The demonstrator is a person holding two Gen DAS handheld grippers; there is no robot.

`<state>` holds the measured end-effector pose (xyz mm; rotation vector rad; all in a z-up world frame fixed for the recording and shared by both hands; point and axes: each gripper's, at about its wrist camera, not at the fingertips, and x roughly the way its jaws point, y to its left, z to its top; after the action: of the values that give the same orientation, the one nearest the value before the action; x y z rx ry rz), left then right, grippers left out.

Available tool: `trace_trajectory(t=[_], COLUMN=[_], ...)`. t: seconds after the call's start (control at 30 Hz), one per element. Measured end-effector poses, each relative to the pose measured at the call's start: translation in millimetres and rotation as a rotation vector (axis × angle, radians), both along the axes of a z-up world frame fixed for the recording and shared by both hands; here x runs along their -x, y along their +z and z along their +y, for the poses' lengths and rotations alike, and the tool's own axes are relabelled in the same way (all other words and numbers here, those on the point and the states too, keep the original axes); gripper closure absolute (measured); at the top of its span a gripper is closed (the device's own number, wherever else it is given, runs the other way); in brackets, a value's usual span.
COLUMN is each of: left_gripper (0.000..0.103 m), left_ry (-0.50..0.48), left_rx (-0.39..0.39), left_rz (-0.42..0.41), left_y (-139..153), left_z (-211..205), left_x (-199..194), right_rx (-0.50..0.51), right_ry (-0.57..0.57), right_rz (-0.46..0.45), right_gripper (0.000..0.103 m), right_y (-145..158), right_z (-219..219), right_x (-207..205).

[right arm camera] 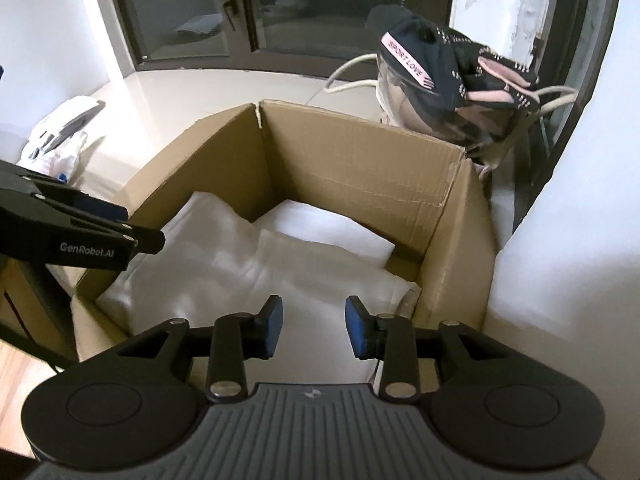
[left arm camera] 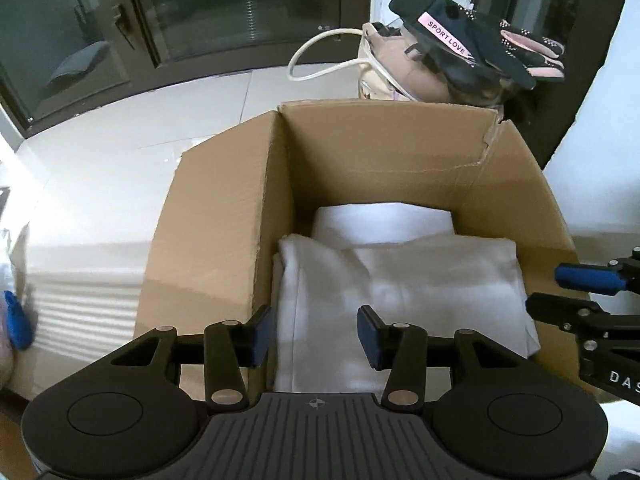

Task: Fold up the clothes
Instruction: 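Open both grippers and withdraw them from the box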

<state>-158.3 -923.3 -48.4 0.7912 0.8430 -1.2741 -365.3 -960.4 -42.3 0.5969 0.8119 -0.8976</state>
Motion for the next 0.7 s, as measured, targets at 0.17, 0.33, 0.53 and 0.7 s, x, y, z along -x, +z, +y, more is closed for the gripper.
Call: trace_trajectory(t=[0.17,0.33,0.53,0.7], left_gripper=[0.043,0.031,0.011,0.006], left_ry=[0.005,0.000,-0.006,-0.041], left_rx=[-0.005,0.008,0.036,0.040], left_rz=[0.002,0.005,-0.009,-0.010], left_y=[7.4,17.8,31.7,38.4], left_z=[17.3,32.1,55.7,80.8], left_x=[3.0,12.0,22.7,31.3], right_rx=[0.038,0.059,0.079,0.080], right_ry=[0.026,0.029,0.021,-0.003], right_rz=[0.018,0.012,-0.011,-0.029], right_gripper=[0.054,0.035,0.017,0.008], right_y=[14.6,27.4,41.4,51.1], right_z=[16.7,32.9,59.6,87.1], right_x=[5.4,11.3,14.6,14.9])
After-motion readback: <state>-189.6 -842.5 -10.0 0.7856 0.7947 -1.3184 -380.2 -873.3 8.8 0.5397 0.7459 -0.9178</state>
